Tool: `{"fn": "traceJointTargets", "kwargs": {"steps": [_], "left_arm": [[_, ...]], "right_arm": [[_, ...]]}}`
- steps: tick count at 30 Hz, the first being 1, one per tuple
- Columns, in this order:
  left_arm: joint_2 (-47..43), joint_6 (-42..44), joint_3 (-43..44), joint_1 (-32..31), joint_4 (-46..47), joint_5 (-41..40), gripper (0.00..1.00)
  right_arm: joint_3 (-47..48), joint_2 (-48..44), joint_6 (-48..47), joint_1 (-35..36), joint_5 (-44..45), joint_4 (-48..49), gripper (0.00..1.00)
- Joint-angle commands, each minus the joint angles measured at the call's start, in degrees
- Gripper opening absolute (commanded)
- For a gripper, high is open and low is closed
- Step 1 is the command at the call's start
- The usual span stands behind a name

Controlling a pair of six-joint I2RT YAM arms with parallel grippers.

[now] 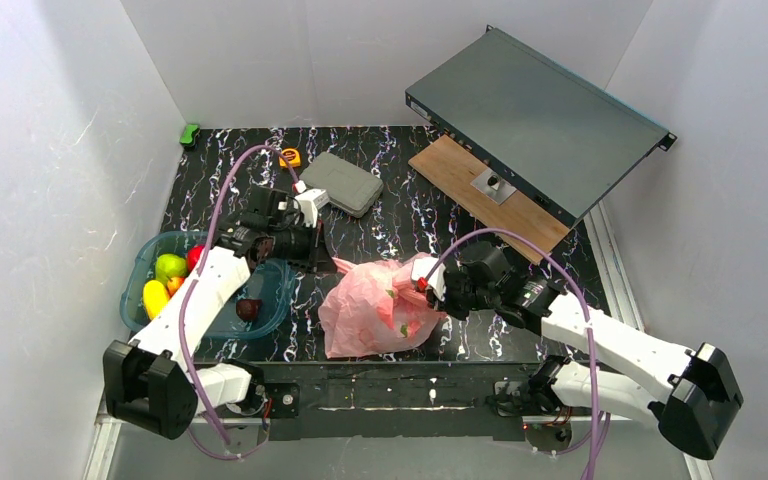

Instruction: Place the fake fruits into the plastic bag and tie a complex knot

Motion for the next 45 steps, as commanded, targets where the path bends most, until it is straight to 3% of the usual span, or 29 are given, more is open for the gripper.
{"fn": "traceJointTargets", "kwargs": {"steps": [1, 11, 19, 22, 25, 29, 31, 32, 34, 42, 45], "left_arm": [[-5.7, -2.0, -1.5, -0.1, 1.9, -13.8, 0.0], [-10.7, 8.4, -0.3, 2.1, -1.7, -37.6, 0.0], [-12.3, 17.8, -0.8, 7.9, -3.8, -42.5, 0.0], [-11.2, 20.7, -3.4, 12.8, -3.1, -41.2, 0.0], [-8.8, 22.3, -6.7, 13.2, -4.3, -35.2, 0.0], [-10.1, 20.0, -3.3, 12.9, -7.4, -13.0, 0.0], [-10.3, 20.4, -2.1, 11.6, -7.2, -6.6, 0.0], [-10.6, 20.8, -2.3, 10.5, -6.1, -5.1, 0.06], [-11.1, 22.4, -2.5, 7.7, -3.8, -5.4, 0.14], [-10.0, 25.6, -3.4, -0.5, 1.0, -9.1, 0.26], [-9.6, 25.9, -4.1, -1.1, 3.0, -9.9, 0.32]], "right_arm": [[-0.6, -2.1, -2.5, 0.2, 8.5, 0.6, 0.01], [-1.0, -10.8, -8.3, -0.6, 18.6, -9.7, 0.01], [-7.0, -14.7, -16.8, -9.9, 20.9, -12.5, 0.01], [-12.8, -14.9, -22.6, -15.7, 20.9, -8.9, 0.01], [-13.2, -12.3, -23.0, -16.6, 20.2, -6.3, 0.01], [-5.7, -10.7, -20.2, -16.6, 10.8, -10.4, 0.01], [0.1, -9.1, -18.3, -15.9, 4.1, -15.1, 0.01], [1.0, -8.2, -17.6, -14.7, 4.0, -15.2, 0.01], [2.0, -6.7, -17.0, -13.5, 3.7, -15.0, 0.01], [4.4, -4.4, -13.9, -11.4, 1.6, -13.9, 0.01], [4.3, -4.3, -12.3, -11.4, 1.7, -12.0, 0.12]]}}
